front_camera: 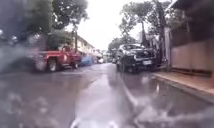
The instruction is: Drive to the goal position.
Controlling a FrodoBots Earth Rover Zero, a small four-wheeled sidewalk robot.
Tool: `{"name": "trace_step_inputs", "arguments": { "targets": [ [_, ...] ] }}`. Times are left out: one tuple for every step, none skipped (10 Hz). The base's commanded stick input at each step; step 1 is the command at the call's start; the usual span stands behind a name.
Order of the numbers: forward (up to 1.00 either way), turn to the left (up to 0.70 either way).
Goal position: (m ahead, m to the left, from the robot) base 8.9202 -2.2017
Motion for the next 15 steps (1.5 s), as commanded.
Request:
{"name": "trace_step_inputs", "arguments": {
  "targets": [
    [1.0,0.0],
    [1.0,0.17],
    [1.0,0.27],
    [1.0,0.06],
    [1.0,0.0],
    [1.0,0.0],
    [1.0,0.0],
    [1.0,0.0],
    [1.0,0.0],
    [1.0,0.0],
    [1.0,0.0],
    [1.0,0.0],
    [1.0,0.0],
    [1.0,0.0],
    [1.0,0.0]
  ]
}}
